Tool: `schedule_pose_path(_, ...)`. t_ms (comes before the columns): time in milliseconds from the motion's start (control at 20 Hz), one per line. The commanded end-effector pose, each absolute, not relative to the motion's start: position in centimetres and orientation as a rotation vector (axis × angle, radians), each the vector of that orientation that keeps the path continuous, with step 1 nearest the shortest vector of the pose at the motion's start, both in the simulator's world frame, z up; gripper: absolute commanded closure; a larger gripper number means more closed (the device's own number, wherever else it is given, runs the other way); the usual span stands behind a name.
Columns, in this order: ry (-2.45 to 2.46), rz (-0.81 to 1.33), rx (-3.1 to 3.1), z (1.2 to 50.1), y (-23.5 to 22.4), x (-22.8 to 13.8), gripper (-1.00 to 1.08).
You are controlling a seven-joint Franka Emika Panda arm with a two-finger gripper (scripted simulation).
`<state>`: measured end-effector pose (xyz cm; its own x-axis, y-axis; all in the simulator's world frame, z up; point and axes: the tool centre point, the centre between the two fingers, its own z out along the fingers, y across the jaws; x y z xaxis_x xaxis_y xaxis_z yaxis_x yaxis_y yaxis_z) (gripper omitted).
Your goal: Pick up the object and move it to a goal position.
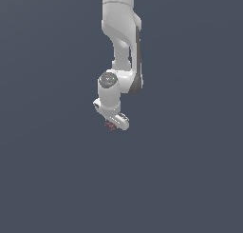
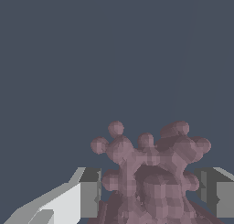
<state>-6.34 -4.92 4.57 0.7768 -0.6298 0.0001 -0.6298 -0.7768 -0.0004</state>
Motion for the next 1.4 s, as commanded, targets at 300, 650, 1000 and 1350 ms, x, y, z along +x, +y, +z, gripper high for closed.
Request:
schedule_pose_path(300,1.051,-0.002,-2.961,8.2,-5.9,-4.9,1.08)
schedule_pose_path(650,1.052,-0.002,-2.961,13.8,-7.4,-2.8,1.08)
schedule_pose_path(1000,1.052,-0.002,-2.962,20.4,-9.2,-0.1,1.08)
schedule_pose_path(1350,1.052,-0.002,-2.962,26.5,-10.8,2.4,1.08)
